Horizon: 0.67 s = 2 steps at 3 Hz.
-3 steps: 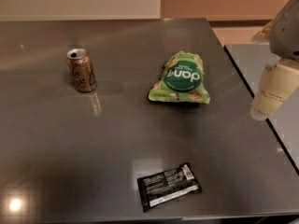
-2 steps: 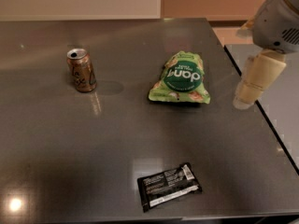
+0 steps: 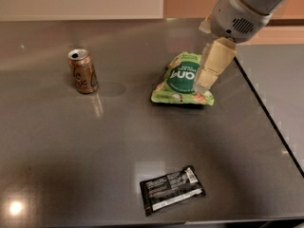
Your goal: Pick orange can
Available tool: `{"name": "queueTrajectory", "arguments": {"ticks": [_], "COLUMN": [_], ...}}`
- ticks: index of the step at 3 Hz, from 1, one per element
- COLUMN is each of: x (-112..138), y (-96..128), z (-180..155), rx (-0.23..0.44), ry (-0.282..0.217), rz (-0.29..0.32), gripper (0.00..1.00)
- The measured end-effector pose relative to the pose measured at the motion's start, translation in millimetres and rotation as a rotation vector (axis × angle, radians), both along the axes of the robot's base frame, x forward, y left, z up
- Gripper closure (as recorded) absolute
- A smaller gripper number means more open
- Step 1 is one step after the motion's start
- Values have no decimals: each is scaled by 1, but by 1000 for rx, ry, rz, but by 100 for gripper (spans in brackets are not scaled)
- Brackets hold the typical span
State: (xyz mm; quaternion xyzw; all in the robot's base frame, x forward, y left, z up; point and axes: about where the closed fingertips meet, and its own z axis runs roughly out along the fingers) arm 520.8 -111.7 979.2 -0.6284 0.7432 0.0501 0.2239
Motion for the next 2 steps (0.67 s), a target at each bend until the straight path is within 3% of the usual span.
{"name": "queueTrajectory", "arguments": {"ticks": [2], "x": [34], "y": [68], "z": [-10], "rx": [145], "ry": [-1], "rz": [28], "gripper": [0]}}
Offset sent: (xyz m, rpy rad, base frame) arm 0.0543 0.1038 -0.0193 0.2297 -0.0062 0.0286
